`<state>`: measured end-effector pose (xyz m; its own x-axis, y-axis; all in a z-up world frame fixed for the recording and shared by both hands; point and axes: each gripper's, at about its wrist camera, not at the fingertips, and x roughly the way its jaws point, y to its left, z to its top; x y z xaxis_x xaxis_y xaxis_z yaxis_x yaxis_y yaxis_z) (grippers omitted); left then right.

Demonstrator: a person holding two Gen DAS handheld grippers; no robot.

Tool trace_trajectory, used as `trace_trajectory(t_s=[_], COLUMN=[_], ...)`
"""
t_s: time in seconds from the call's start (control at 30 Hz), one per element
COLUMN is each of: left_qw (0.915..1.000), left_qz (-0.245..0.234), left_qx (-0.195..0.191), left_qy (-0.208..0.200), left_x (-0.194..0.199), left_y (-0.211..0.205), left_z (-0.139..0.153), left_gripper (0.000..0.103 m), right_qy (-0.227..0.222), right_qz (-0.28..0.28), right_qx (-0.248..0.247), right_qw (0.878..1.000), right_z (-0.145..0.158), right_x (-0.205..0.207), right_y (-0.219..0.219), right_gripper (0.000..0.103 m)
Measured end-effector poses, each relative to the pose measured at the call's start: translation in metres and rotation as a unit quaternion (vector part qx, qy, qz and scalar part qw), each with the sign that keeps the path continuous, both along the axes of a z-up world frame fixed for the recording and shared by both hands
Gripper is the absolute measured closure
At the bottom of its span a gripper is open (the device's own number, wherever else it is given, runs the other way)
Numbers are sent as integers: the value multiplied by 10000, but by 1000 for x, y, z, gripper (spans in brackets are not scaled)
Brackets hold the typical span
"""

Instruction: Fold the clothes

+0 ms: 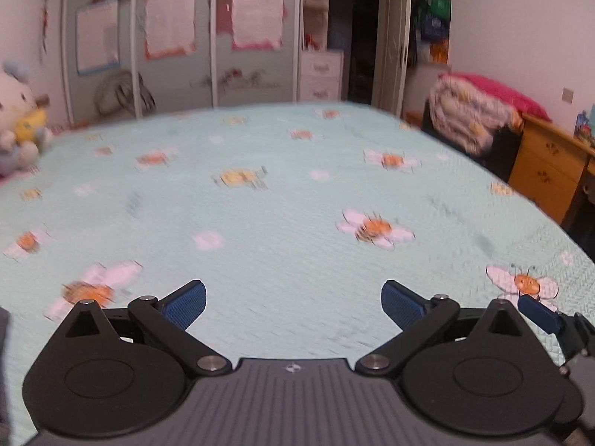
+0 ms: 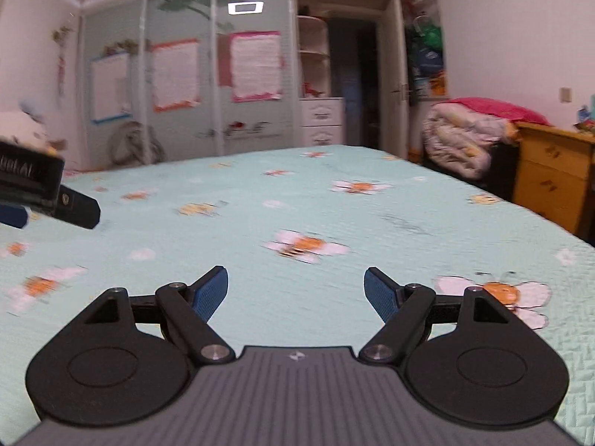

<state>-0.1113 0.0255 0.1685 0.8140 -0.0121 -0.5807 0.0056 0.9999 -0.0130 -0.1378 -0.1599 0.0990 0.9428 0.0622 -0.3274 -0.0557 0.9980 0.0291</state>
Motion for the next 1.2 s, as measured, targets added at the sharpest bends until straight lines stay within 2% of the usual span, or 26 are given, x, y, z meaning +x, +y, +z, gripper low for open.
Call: trace_trajectory(t_s=[0.07,0.17,0.3,0.37,0.43,0.5,0.6,0.67,0.77,1.2], left_qw=[9996,9980,9982,9981,9981,9978,9995,9998,9997,9998], left_qz=[-91,-79,14,60,100,110,104,111,114,123], left_qx=[39,23,244,355,495,643,200,66,142,143], left_qy=[275,629,546,504,365,130,202,181,144,115], left_x=[31,72,97,110,121,130,145,144,140,127], left_y=[-15,-26,-37,-42,-46,-47,-33,-32,-36,-46], left_z=[-31,-78,-122,-144,-160,-166,-171,-172,-173,-173], left_gripper=[0,0,8,1,2,0,0,0,0,0], right_qy=[77,486,1145,1317,1361,1423,1469,1475,1476,1488], right_qz=[-140,-269,-342,-329,-370,-420,-432,-435,-392,-384], right_qx=[-163,-81,253,239,156,51,-159,-211,-90,-148], right_qw=[9997,9984,9925,9905,9899,9889,9881,9879,9882,9880], right_z=[-22,-55,-86,-92,-94,-97,-101,-103,-101,-101], right_x=[15,44,81,89,96,100,101,106,108,112], right_y=[-4,-9,-14,-12,-8,-4,2,0,-8,-9], right_gripper=[23,23,23,23,23,21,17,17,16,15])
